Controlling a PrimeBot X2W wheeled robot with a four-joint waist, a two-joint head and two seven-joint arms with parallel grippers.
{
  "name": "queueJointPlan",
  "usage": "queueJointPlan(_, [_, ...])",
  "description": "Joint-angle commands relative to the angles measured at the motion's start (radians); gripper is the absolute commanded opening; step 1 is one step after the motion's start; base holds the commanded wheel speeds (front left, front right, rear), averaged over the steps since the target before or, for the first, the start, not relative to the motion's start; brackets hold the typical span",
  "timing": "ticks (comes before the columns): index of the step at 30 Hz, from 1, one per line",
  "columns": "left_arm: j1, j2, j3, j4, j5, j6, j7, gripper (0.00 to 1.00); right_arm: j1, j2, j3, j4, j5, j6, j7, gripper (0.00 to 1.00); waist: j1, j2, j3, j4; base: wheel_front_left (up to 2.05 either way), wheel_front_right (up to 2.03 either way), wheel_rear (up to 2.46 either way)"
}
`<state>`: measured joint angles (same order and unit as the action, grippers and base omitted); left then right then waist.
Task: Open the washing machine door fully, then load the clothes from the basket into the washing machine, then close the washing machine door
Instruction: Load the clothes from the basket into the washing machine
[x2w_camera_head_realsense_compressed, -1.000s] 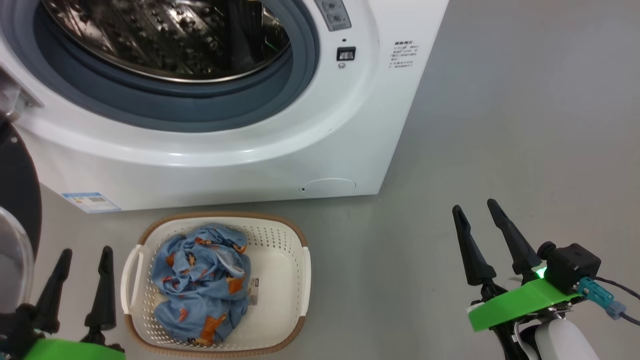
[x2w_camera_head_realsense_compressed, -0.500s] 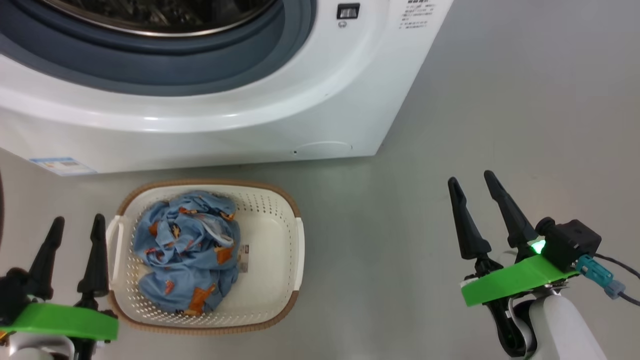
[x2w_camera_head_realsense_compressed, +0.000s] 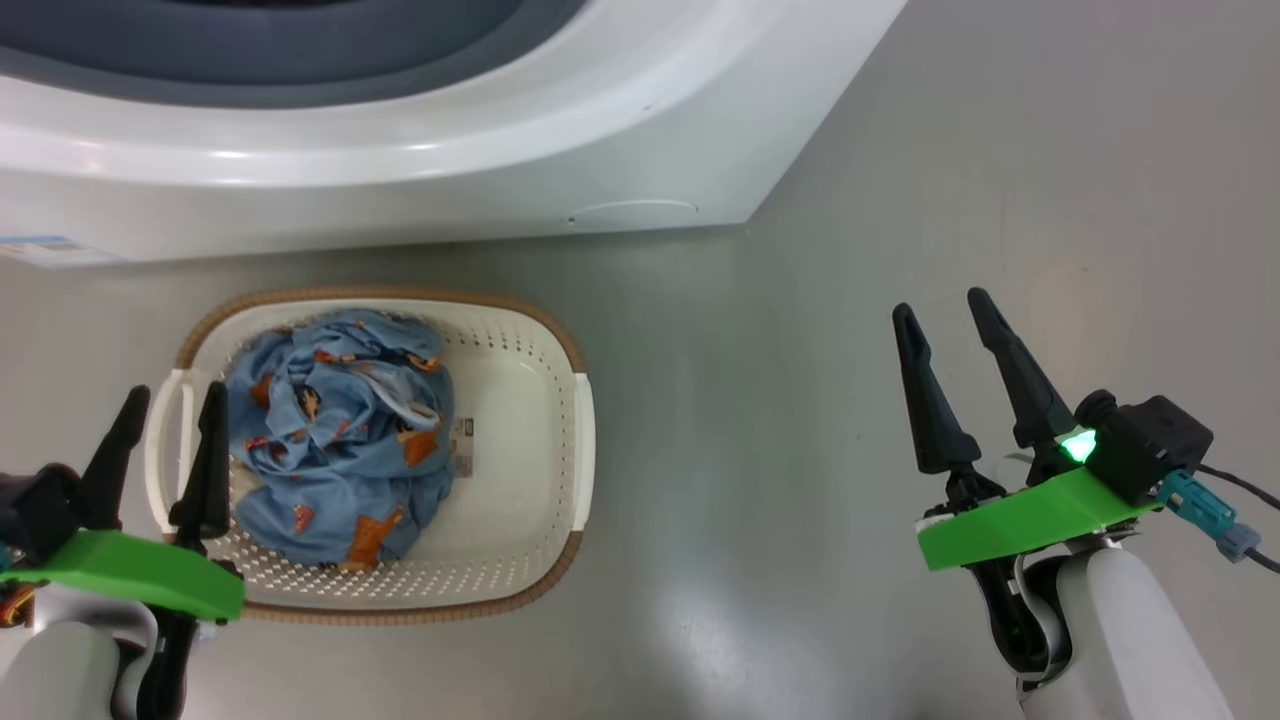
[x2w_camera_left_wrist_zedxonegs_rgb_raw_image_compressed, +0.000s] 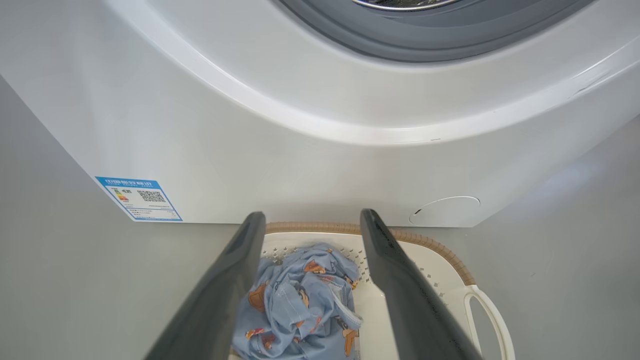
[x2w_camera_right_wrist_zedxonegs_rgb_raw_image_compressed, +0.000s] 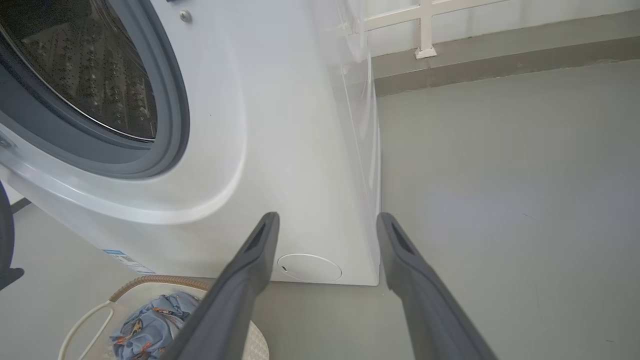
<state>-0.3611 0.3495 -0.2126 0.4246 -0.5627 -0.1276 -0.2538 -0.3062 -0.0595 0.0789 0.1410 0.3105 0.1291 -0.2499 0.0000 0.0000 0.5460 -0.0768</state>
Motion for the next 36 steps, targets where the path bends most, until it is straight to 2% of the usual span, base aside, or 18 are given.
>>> queueJointPlan(1, [-0.023,0.045,0.024,0.0,-0.016,-0.003,-0.008,1.0,-0.007,0.009,0.022,-0.027,0.006,0.002,-0.012,1.0,0.0,0.0,0.035,-0.009,0.0,0.0,0.0])
queueJointPlan(7, [-0.095,0.07,-0.041,0.08,-0.057,-0.003,-0.008,1.0,-0.025,0.009,0.017,-0.039,0.01,0.002,-0.012,1.0,0.0,0.0,0.088,-0.018,0.0,0.0,0.0])
queueJointPlan(26, [-0.384,0.116,-0.359,0.396,-0.207,-0.003,-0.008,1.0,-0.058,0.009,0.035,-0.069,0.043,0.002,-0.012,1.0,0.0,0.0,0.242,-0.05,0.0,0.0,0.0])
queueJointPlan(36, [-0.476,0.151,-0.472,0.492,-0.283,-0.003,-0.008,1.0,-0.061,0.009,0.035,-0.095,0.055,0.002,-0.012,1.0,0.0,0.0,0.308,-0.085,0.0,0.0,0.0])
